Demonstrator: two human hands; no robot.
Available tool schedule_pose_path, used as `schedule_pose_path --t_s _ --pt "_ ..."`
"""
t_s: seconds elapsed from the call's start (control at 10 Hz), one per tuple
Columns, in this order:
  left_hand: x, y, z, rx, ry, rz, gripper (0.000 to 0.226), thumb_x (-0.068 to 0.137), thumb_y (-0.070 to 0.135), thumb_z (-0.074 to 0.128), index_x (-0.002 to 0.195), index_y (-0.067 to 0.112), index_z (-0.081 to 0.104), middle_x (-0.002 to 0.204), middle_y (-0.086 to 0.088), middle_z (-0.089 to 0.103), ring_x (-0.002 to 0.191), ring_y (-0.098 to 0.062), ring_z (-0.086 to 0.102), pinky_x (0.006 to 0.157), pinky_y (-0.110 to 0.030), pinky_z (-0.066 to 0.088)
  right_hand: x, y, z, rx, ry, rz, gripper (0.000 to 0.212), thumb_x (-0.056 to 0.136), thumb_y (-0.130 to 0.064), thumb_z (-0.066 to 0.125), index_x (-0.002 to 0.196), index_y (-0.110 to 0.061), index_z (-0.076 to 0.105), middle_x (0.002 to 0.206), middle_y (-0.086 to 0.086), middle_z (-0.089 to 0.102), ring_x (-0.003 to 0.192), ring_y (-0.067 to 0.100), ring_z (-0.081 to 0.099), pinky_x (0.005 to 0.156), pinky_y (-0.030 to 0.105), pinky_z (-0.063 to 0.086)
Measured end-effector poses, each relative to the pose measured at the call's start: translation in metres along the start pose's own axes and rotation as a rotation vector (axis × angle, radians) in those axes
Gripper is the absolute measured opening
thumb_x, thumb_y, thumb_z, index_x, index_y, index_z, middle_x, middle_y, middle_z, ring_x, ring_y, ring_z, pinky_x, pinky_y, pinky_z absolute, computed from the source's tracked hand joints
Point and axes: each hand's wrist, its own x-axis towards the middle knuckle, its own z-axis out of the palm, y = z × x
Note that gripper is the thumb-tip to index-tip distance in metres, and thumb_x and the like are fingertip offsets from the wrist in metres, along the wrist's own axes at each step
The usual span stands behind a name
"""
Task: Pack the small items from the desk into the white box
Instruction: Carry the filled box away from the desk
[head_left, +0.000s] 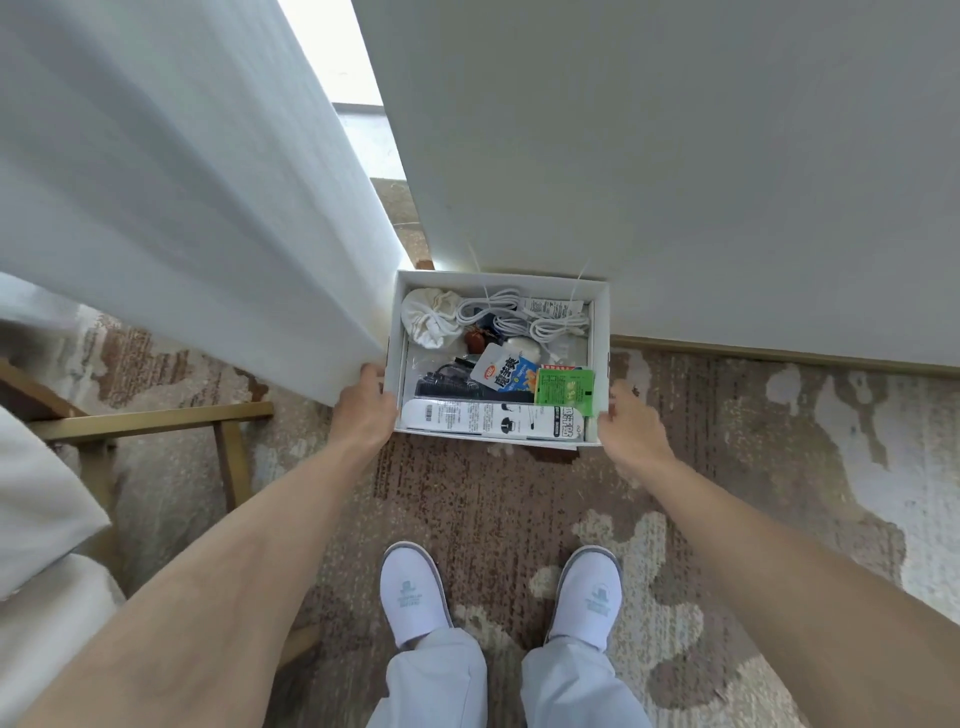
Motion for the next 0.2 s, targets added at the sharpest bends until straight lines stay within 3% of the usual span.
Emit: schedule_pose_path --t_s 0.1,0.2 --pt "-0.033 0.013 -0.035 0.047 -0.05 0.056 0.035 0.095 0.018 0.037 0.129 0.012 0.043 0.125 -0.015 0.058 0.105 -0.032 0.058 0.092 -0.044 0.05 -0.038 -0.009 -0.033 -0.041 -0.128 0.033 0.026 0.095 -0.012 0.041 0.117 -0.015 0.055 0.099 0.006 0.058 0.082 0.024 0.053 0.073 0.032 0.043" --pt "-0.084 0.033 -0.076 0.15 -0.036 0.202 0.025 0.096 0.02 0.039 0.115 0.015 0.054 0.106 -0.01 0.068 0.085 -0.025 0.063 0.076 -0.04 0.055 -0.102 -0.021 -0.068 -0.022 -0.21 0.017 0.027 0.097 -0.015 0.043 0.12 -0.013 0.056 0.119 0.008 0.061 0.104 0.025 0.057 0.092 0.04 0.048"
